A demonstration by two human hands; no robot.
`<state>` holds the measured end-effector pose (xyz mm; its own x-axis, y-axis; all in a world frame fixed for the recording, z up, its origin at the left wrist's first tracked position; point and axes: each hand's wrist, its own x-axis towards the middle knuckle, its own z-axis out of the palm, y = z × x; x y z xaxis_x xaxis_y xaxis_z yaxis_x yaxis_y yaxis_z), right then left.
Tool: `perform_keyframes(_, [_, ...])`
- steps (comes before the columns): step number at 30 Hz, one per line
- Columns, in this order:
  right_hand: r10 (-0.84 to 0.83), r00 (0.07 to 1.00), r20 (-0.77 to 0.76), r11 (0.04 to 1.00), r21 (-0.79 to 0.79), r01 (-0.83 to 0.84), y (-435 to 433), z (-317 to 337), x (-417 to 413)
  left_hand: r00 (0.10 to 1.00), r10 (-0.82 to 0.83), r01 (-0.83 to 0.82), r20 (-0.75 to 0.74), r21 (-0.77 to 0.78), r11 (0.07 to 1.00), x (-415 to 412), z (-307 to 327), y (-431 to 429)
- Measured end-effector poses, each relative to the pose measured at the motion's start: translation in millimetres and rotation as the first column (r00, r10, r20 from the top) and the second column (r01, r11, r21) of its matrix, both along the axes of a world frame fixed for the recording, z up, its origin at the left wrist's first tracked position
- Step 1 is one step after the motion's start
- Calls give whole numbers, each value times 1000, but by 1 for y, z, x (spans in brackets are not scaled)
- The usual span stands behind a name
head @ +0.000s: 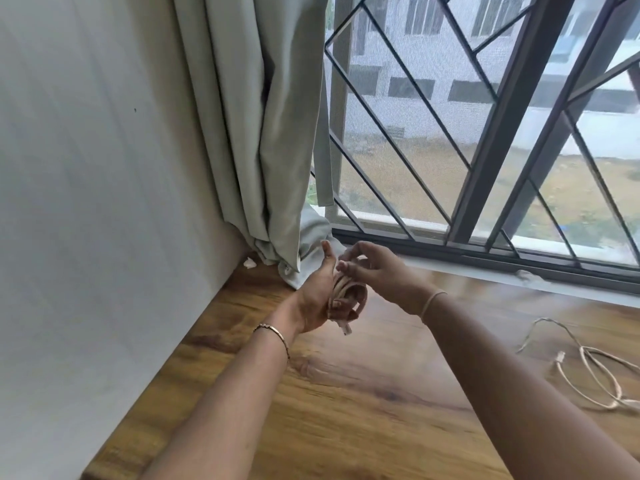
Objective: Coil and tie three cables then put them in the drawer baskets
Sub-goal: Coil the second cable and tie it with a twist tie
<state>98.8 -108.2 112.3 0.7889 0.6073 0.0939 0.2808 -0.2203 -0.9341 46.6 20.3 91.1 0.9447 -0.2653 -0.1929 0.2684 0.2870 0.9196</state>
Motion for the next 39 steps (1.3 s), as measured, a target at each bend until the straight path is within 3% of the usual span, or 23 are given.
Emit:
perform_keyframes(6, [34, 998, -52, 999, 40, -32, -2, -6, -4, 994, 100, -104, 39, 119, 987, 2, 1, -4])
perform_keyframes(11, [-122, 973, 195, 988, -74, 139, -6, -10, -5, 965, 260, -263, 35, 118, 958, 4, 4, -7])
perform_keyframes(17, [-206, 943, 260, 976, -14, 217, -5, -17, -12, 884, 460, -467, 79, 133, 874, 3, 1, -12])
perform_keyframes(22, [-282, 955, 91, 952, 153, 267, -5, -20, -19, 907, 390, -405, 157, 71, 912, -3, -9, -12])
perform_keyframes(28, [-371, 916, -156, 894, 209, 397, -19, -27, -18, 898, 368, -395, 240, 73, 916, -7, -18, -13])
perform_keyframes(34, [-292, 844, -449, 855, 274, 441, -27, -28, -20, 894, 354, -386, 274, 69, 920, -5, -22, -21])
perform_keyframes(39, [-307, 809, -501, 839, 259, 479, -38, -28, -29, 905, 310, -344, 290, 71, 936, -3, -29, -26])
